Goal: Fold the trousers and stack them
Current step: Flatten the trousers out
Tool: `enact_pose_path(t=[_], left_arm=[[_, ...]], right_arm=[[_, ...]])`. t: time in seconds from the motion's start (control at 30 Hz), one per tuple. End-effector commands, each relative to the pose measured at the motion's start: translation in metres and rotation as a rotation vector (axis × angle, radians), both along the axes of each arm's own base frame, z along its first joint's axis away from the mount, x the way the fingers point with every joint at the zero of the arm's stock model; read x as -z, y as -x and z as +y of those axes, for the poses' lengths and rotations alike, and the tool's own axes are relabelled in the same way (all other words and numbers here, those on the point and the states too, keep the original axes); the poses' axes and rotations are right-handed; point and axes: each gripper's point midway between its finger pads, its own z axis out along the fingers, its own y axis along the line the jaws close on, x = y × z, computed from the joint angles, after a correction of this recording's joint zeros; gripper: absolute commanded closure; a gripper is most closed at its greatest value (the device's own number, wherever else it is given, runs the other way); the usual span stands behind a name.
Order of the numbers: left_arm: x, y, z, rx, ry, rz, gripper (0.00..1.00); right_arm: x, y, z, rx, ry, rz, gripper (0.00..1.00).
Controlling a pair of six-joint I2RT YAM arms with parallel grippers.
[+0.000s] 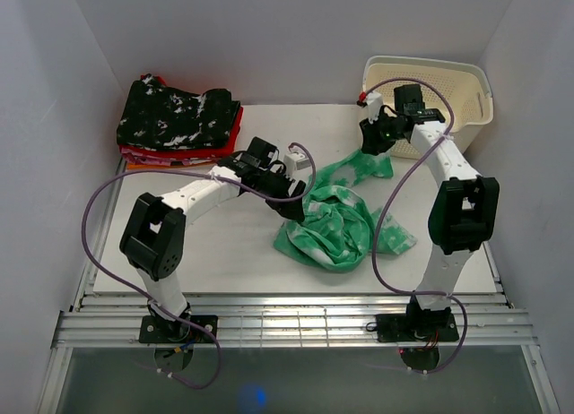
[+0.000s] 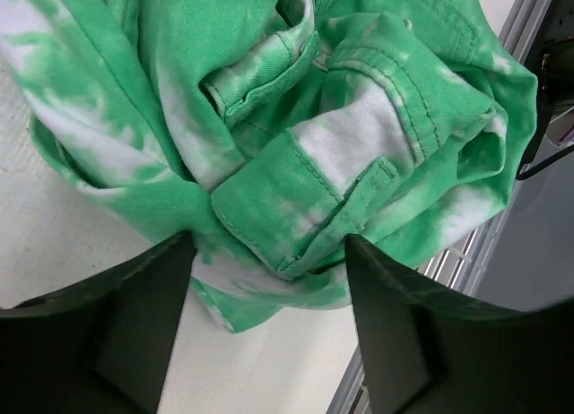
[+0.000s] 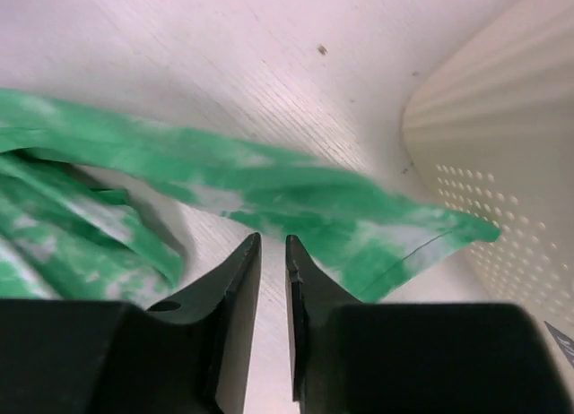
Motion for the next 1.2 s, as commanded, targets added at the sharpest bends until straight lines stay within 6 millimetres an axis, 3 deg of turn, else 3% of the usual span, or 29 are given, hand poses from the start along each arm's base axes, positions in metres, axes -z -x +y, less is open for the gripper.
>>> enact_pose_path(t=[0.0,0.07,0.1,0.13,0.17,0.2,0.3,0.33,0.37,0.53,0.6,0.7,0.77,0.8,0.83,1.03,1.17], left_arm=[[-0.057,-0.005,-0.007,0.053,0.102,-0.175,0.19],[-0.082,-0.037,-0.014,0.072,0.09,-0.332,0.08],[-0.087,-0.047,-0.019,0.086,0.086,-0.362,0.05],[-0.121,-0.067,-0.032,0.101,0.121,-0.453,0.02],[-0.094,-0.081,-0.04,0.106,0.078,-0.388,0.02],[-0.093,-0.093,-0.048,0.101,0.074,-0.384,0.02],[-0.075,-0.134,-0.077,0.081,0.059,-0.338,0.02],[-0.089,-0.142,-0.084,0.09,0.076,-0.357,0.02],[-0.058,-0.143,-0.092,0.12,0.07,-0.298,0.02],[-0.027,-0.142,-0.103,0.129,0.1,-0.241,0.02],[-0.026,-0.122,-0.108,0.175,0.165,-0.155,0.02],[-0.04,-0.092,-0.116,0.251,0.289,-0.009,0.02],[-0.055,-0.084,-0.117,0.272,0.351,0.023,0.02],[-0.048,-0.075,-0.114,0.256,0.355,0.1,0.02],[-0.067,-0.073,-0.116,0.28,0.41,0.065,0.02],[-0.085,-0.059,-0.112,0.267,0.505,0.187,0.02],[-0.08,-0.059,-0.119,0.276,0.508,0.224,0.02]], right_arm=[[-0.034,0.032,0.0,0.057,-0.125,0.091,0.65],[-0.035,0.053,-0.011,0.123,-0.207,0.151,0.51],[-0.056,0.061,-0.031,0.169,-0.275,0.122,0.42],[-0.049,0.072,-0.038,0.219,-0.323,0.164,0.37],[-0.053,0.077,-0.047,0.247,-0.353,0.161,0.32],[-0.068,0.085,-0.062,0.273,-0.4,0.127,0.27],[-0.068,0.11,-0.082,0.318,-0.424,0.155,0.26],[-0.062,0.123,-0.083,0.325,-0.42,0.202,0.26],[-0.063,0.13,-0.089,0.316,-0.395,0.182,0.27],[-0.052,0.166,-0.092,0.296,-0.327,0.207,0.28],[-0.049,0.176,-0.093,0.299,-0.301,0.202,0.28],[-0.049,0.181,-0.093,0.3,-0.287,0.191,0.28],[-0.051,0.18,-0.093,0.302,-0.289,0.186,0.28],[-0.053,0.18,-0.093,0.299,-0.29,0.184,0.29],[-0.053,0.179,-0.093,0.299,-0.293,0.186,0.29],[-0.056,0.176,-0.089,0.293,-0.327,0.2,0.29],[-0.057,0.175,-0.088,0.292,-0.333,0.202,0.29]])
